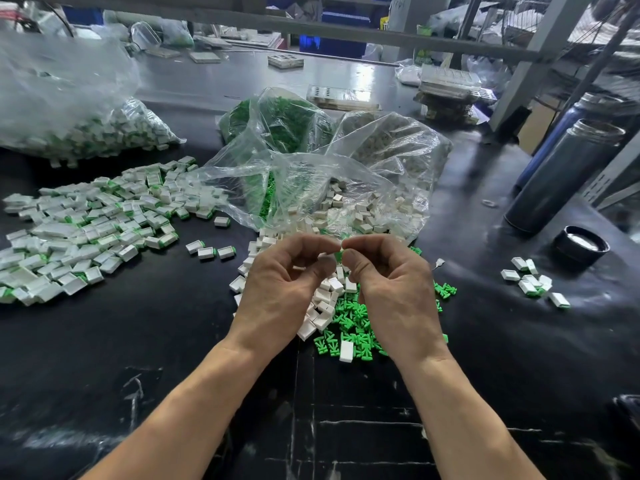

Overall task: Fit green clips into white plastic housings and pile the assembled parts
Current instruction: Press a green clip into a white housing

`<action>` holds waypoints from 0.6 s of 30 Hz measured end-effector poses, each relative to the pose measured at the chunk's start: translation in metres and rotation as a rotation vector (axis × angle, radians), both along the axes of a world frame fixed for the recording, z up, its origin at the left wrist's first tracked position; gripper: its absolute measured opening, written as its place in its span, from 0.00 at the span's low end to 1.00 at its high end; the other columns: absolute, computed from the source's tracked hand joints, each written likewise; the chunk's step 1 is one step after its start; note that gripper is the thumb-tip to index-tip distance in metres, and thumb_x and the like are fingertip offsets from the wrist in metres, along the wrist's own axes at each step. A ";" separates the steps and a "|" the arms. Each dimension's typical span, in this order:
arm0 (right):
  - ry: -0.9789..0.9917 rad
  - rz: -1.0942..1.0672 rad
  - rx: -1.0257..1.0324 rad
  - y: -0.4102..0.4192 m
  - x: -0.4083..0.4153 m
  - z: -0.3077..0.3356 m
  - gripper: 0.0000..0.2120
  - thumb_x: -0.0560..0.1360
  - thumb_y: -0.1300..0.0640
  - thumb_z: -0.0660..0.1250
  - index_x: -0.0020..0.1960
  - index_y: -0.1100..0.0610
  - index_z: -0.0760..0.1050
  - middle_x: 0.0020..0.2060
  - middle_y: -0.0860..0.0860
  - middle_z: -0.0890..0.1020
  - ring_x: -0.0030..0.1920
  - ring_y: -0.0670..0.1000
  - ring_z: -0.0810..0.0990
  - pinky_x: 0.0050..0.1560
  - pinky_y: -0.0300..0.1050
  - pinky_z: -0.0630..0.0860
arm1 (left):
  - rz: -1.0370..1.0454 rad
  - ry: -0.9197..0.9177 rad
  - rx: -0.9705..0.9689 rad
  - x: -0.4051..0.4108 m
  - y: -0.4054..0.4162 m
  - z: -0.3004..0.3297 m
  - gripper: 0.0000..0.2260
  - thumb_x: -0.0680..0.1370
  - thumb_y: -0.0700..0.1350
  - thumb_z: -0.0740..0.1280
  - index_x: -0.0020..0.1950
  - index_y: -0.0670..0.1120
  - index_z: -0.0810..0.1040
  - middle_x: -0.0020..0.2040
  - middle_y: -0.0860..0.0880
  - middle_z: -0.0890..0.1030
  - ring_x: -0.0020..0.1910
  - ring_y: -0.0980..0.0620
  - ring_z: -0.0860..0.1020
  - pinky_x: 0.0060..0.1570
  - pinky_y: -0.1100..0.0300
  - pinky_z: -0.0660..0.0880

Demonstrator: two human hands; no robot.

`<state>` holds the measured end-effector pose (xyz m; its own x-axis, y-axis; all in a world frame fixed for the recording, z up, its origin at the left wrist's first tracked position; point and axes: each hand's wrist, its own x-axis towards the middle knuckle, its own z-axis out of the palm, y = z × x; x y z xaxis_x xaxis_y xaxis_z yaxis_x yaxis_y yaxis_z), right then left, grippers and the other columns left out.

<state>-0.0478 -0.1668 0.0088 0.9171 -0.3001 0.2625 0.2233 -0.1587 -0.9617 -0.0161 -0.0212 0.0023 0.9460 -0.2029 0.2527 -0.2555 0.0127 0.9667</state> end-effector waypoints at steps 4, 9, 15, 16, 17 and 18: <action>0.004 0.003 -0.060 0.001 -0.001 0.000 0.06 0.78 0.60 0.74 0.50 0.50 0.83 0.38 0.42 0.85 0.38 0.40 0.81 0.39 0.31 0.75 | 0.010 0.010 -0.029 0.000 0.000 0.000 0.10 0.77 0.35 0.73 0.50 0.50 0.85 0.46 0.51 0.86 0.45 0.55 0.83 0.45 0.64 0.78; 0.021 0.020 -0.032 0.002 -0.001 0.000 0.06 0.78 0.62 0.73 0.48 0.50 0.83 0.35 0.41 0.84 0.35 0.40 0.80 0.37 0.33 0.74 | 0.035 0.042 -0.055 -0.001 0.000 0.002 0.09 0.76 0.36 0.74 0.53 0.47 0.85 0.45 0.48 0.86 0.44 0.54 0.84 0.45 0.65 0.79; 0.014 0.063 -0.002 0.001 -0.001 0.000 0.08 0.77 0.64 0.74 0.48 0.51 0.83 0.38 0.45 0.86 0.33 0.40 0.79 0.37 0.33 0.75 | 0.037 0.086 -0.056 0.000 0.002 0.006 0.07 0.76 0.35 0.74 0.53 0.43 0.84 0.43 0.49 0.87 0.40 0.59 0.82 0.42 0.66 0.78; 0.017 0.065 0.002 0.001 0.000 0.000 0.08 0.77 0.64 0.74 0.48 0.51 0.83 0.38 0.46 0.86 0.34 0.41 0.79 0.37 0.34 0.75 | 0.039 0.084 -0.052 -0.001 0.003 0.006 0.07 0.75 0.35 0.74 0.52 0.42 0.84 0.43 0.50 0.87 0.39 0.60 0.82 0.41 0.67 0.78; 0.020 0.068 0.019 0.001 0.000 -0.001 0.07 0.78 0.64 0.74 0.49 0.51 0.83 0.38 0.46 0.86 0.34 0.41 0.79 0.37 0.34 0.75 | 0.041 0.083 -0.052 0.000 0.003 0.006 0.06 0.75 0.35 0.74 0.51 0.42 0.84 0.42 0.49 0.87 0.38 0.59 0.82 0.41 0.67 0.78; 0.024 0.071 0.051 0.002 0.000 -0.001 0.07 0.78 0.63 0.73 0.50 0.52 0.83 0.38 0.47 0.85 0.33 0.41 0.79 0.36 0.35 0.75 | 0.040 0.082 -0.056 0.000 0.003 0.006 0.06 0.75 0.35 0.74 0.51 0.41 0.84 0.42 0.49 0.87 0.38 0.59 0.82 0.41 0.66 0.78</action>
